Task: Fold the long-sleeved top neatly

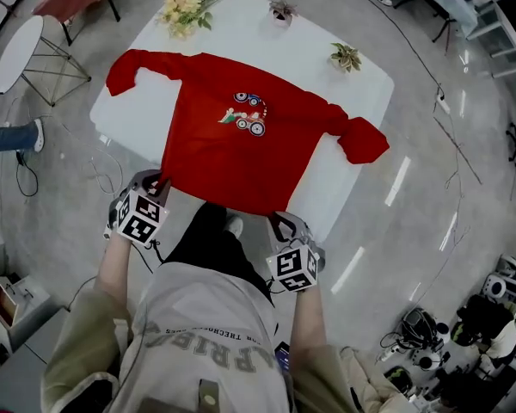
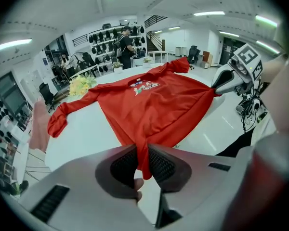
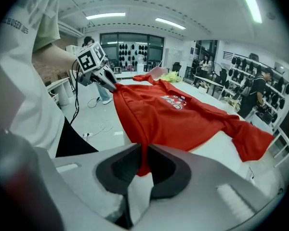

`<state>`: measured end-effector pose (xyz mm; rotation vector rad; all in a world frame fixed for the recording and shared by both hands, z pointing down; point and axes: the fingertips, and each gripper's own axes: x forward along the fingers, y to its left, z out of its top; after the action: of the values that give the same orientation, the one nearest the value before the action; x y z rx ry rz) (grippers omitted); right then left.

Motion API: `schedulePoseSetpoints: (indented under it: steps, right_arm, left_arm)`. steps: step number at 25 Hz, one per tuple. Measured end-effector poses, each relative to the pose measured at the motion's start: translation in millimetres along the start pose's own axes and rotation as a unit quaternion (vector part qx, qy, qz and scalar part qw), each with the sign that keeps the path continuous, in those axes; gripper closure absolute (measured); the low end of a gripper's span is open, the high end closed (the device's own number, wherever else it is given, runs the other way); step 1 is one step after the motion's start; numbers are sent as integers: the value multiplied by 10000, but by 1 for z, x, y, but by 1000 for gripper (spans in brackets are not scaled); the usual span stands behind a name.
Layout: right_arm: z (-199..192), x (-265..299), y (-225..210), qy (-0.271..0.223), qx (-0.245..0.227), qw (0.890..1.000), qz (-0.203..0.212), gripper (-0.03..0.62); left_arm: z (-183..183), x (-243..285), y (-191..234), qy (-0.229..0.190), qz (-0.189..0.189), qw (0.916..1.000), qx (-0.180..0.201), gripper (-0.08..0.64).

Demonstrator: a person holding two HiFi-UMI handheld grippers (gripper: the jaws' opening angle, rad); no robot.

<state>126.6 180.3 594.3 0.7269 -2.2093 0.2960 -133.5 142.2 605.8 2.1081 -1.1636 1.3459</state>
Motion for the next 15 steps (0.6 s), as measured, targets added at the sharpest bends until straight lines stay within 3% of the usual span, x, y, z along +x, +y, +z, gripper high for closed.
schedulePoseSetpoints:
  steps: [7,9,10,12,13,15]
  right_arm:
    - [-22,10,15,189,-167,9996,124,546]
    - [-25,13,18,296,-114,9991,277,523]
    - [-24,12,22,341,-50,9985,437,497]
    - [-18,2,26,326,236,9960,792,331]
    - [-10,-5,24,211,417,9951,877,294]
    - [14,-21,5,-197,662,9948,754,290]
  left_arm:
    - [-27,11,-11,305,46,9995,8,486]
    - [-30,16,-11,443,-33,9990,100,403]
    - [-31,16,-11,490,-143,9986,155,326]
    - [-27,8,-8,423,-370,9983,119,222]
    - [-20,1,-2,287,-381,9989,44,213]
    - [3,-13,20,-61,-200,9998,7,212]
